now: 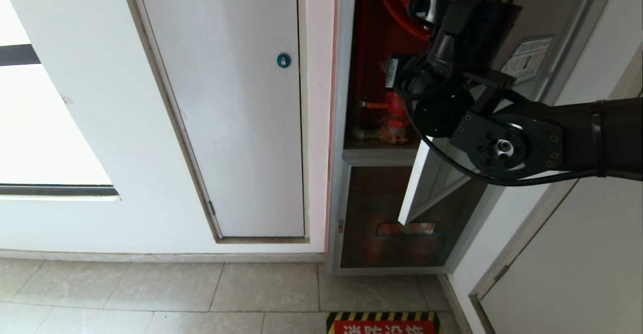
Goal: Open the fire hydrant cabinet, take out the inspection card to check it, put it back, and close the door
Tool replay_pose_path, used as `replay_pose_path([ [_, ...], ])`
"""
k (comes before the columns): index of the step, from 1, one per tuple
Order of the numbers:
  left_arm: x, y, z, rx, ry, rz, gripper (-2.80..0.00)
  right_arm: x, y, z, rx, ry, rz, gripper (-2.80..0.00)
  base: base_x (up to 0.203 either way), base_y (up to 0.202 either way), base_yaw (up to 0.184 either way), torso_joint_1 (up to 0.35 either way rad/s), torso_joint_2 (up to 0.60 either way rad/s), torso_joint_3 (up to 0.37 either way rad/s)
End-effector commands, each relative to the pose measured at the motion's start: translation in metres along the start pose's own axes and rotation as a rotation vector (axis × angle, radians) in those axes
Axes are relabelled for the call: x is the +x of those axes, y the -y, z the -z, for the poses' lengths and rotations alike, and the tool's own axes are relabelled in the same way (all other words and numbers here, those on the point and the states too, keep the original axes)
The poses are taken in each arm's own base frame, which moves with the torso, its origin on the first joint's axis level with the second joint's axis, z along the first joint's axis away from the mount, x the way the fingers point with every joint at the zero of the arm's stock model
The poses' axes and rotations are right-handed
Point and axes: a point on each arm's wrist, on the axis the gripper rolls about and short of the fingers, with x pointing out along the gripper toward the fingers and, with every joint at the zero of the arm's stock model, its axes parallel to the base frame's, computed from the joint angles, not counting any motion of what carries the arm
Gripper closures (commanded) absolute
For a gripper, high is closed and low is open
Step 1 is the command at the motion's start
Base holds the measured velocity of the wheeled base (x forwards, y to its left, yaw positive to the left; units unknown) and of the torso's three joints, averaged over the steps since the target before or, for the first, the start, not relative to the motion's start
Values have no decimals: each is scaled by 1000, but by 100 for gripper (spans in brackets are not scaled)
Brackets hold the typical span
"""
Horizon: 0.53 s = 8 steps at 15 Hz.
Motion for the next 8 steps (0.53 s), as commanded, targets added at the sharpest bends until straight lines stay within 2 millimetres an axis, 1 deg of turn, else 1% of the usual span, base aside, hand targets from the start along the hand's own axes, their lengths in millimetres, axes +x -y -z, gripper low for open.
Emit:
replay_pose_path([
  [1,0,0,0,-1,-1,1,0,2,0,1,2,3,8,0,0,0,0,0,0,0],
  [8,0,0,0,-1,-1,1,0,11,10,-2,-26,12,39,0,0,0,0,0,0,0],
])
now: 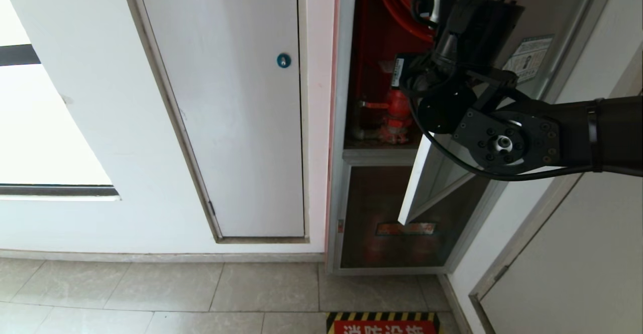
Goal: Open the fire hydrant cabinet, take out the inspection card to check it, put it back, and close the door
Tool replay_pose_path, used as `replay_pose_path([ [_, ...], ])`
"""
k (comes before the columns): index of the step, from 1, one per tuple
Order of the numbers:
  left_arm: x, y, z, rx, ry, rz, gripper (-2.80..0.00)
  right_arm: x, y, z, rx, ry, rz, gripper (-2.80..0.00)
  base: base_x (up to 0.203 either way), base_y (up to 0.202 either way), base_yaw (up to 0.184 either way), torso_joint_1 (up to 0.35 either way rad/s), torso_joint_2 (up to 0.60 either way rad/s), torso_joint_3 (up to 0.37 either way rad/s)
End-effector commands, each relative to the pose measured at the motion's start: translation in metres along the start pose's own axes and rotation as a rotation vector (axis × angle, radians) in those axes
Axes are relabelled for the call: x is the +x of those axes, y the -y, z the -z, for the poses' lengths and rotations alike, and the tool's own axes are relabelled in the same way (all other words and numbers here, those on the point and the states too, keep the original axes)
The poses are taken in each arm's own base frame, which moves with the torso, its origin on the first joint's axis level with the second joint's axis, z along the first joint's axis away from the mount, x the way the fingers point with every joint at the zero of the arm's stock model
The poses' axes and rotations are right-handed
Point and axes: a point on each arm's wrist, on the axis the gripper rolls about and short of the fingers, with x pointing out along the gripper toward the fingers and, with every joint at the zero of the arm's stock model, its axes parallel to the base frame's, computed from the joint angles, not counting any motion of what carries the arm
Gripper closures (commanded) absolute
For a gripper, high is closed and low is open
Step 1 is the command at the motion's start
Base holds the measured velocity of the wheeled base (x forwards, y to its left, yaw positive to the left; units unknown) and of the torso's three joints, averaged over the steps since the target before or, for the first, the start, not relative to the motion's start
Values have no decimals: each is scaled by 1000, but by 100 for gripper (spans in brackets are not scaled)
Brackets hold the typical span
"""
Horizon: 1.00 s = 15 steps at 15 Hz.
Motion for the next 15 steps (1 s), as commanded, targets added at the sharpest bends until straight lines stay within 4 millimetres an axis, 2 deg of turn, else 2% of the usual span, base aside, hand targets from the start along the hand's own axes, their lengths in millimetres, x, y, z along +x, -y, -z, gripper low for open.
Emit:
replay_pose_path([
  [1,0,0,0,1,-1,0,0,1,3,-3,7,7,13,0,0,0,0,0,0,0],
  [7,0,0,0,0,-1,0,0,2,7,-4,35,36,30,0,0,0,0,0,0,0],
  [15,0,0,0,1,-1,0,0,-5,29,-9,18,25,57,0,0,0,0,0,0,0],
])
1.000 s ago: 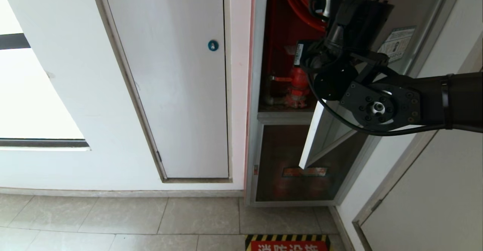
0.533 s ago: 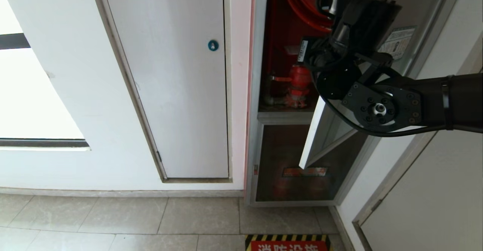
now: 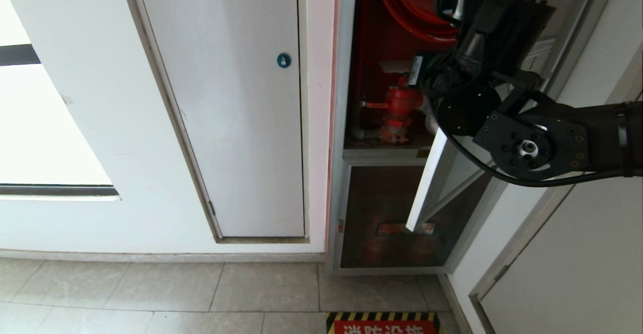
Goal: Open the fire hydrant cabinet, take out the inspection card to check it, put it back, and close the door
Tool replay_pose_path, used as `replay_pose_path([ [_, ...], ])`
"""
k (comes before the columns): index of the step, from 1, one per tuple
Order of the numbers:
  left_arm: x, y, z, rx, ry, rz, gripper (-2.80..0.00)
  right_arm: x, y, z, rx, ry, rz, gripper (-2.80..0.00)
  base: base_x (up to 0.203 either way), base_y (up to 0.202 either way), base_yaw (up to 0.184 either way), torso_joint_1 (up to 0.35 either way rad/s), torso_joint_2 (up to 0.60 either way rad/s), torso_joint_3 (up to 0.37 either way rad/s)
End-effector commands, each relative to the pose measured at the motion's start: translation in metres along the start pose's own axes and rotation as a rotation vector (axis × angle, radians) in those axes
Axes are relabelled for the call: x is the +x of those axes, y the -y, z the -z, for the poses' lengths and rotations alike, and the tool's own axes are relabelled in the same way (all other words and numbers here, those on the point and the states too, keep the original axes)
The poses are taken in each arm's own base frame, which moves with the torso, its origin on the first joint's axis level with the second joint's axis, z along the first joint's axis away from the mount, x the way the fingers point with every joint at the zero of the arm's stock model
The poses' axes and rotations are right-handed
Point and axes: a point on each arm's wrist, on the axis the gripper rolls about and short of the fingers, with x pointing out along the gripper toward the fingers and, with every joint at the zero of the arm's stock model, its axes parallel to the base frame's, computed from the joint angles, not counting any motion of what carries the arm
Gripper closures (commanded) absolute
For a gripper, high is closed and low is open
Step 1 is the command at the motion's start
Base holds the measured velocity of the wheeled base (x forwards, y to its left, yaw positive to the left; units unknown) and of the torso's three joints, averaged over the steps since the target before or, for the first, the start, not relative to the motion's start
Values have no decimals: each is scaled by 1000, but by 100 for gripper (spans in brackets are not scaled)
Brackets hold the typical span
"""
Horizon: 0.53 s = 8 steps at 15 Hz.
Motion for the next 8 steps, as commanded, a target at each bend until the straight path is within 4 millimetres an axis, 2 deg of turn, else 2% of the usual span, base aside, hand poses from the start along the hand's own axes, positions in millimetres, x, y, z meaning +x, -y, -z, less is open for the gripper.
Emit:
replay_pose_path([
  [1,0,0,0,2,-1,0,0,-4,9,-8,11,11,12,0,0,0,0,0,0,0],
  [8,0,0,0,0,-1,0,0,-20,33,-12,17,20,24,0,0,0,0,0,0,0],
])
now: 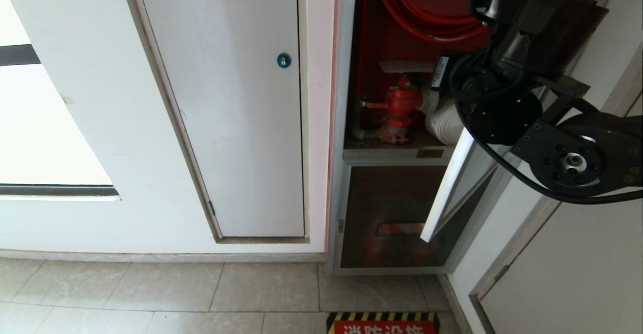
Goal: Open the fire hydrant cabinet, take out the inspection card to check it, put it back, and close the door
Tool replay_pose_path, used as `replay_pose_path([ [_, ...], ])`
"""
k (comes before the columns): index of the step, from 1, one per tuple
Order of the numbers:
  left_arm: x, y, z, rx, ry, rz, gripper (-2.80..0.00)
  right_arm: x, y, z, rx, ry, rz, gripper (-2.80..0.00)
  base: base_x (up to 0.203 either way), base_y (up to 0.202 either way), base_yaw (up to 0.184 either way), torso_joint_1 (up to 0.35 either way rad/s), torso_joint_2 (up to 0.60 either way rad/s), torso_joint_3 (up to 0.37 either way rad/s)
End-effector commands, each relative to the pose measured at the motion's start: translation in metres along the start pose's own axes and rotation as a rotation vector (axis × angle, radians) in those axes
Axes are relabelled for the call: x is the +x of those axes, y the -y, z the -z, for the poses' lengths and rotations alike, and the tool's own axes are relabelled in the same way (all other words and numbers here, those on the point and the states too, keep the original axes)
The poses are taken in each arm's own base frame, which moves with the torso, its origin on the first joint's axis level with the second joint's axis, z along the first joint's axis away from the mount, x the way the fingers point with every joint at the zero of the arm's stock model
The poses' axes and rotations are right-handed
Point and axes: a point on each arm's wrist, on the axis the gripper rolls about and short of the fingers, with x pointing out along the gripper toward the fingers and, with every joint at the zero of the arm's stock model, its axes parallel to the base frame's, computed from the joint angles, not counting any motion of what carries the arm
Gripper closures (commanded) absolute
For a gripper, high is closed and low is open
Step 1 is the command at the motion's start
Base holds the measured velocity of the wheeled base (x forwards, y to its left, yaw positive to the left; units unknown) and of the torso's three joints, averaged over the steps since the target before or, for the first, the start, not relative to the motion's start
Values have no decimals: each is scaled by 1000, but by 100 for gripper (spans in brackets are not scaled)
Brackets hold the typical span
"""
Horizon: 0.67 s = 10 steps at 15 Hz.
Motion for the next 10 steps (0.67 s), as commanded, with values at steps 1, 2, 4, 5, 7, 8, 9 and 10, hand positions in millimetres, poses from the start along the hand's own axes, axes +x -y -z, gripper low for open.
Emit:
replay_pose_path([
  [1,0,0,0,0,-1,0,0,-6,10,-10,17,15,11,0,0,0,0,0,0,0],
  [2,0,0,0,1,-1,0,0,-9,13,-13,20,16,18,0,0,0,0,0,0,0],
  [4,0,0,0,0,-1,0,0,-12,19,-19,30,25,23,0,0,0,0,0,0,0],
  [5,0,0,0,1,-1,0,0,-14,23,-22,34,28,27,0,0,0,0,0,0,0],
  [7,0,0,0,0,-1,0,0,-18,30,-21,27,23,32,0,0,0,0,0,0,0],
  [8,0,0,0,0,-1,0,0,-21,33,-21,27,21,31,0,0,0,0,0,0,0],
  [9,0,0,0,0,-1,0,0,-21,38,-23,28,24,40,0,0,0,0,0,0,0],
  [10,0,0,0,1,-1,0,0,-21,43,-25,30,28,52,0,0,0,0,0,0,0],
])
